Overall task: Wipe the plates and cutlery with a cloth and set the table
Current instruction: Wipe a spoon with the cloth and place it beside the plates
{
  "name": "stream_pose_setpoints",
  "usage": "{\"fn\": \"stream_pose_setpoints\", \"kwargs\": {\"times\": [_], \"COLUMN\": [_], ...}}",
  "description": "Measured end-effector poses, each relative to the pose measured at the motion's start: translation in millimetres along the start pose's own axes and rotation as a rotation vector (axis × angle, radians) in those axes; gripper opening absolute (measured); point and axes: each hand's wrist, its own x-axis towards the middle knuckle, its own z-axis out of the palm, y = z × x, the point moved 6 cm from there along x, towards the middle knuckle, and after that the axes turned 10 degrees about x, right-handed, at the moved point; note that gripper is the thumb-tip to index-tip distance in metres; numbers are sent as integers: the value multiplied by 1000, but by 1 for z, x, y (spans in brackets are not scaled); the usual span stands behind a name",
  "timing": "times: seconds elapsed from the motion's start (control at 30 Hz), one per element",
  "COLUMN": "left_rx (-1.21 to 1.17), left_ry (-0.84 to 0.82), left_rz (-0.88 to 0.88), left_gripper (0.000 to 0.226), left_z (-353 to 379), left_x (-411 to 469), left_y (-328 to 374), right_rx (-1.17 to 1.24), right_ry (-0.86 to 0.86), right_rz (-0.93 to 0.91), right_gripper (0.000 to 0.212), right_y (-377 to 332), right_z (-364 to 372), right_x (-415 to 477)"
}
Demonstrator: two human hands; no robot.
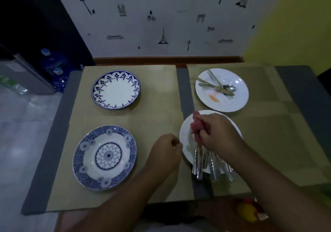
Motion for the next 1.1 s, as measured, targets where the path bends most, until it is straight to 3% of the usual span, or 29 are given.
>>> {"fn": "stream_pose_setpoints", "kwargs": {"times": [0.27, 0.57, 0.73, 0.93, 1.1], "left_rx": [-33, -86, -235, -537, -719], "left_ry": [10, 33, 38, -11, -122], "left_rz": [-196, -356, -441, -456, -341], "left_gripper": [17, 20, 26, 21, 14], "left_z": [58, 70, 65, 57, 38], "left_x": [-32, -36, -42, -58, -65], "left_y": [27, 17, 5, -4, 10], "right_rx": [79, 115, 154, 200, 215], "right_ry": [-9, -10, 3, 20, 25], "right_rz": [-45, -24, -5, -46, -113], "right_gripper": [45, 43, 43, 45, 50], "right_y": [46, 58, 52, 39, 10], "right_z": [-31, -29, -29, -20, -11], "right_x": [-46, -61, -60, -48, -38]}}
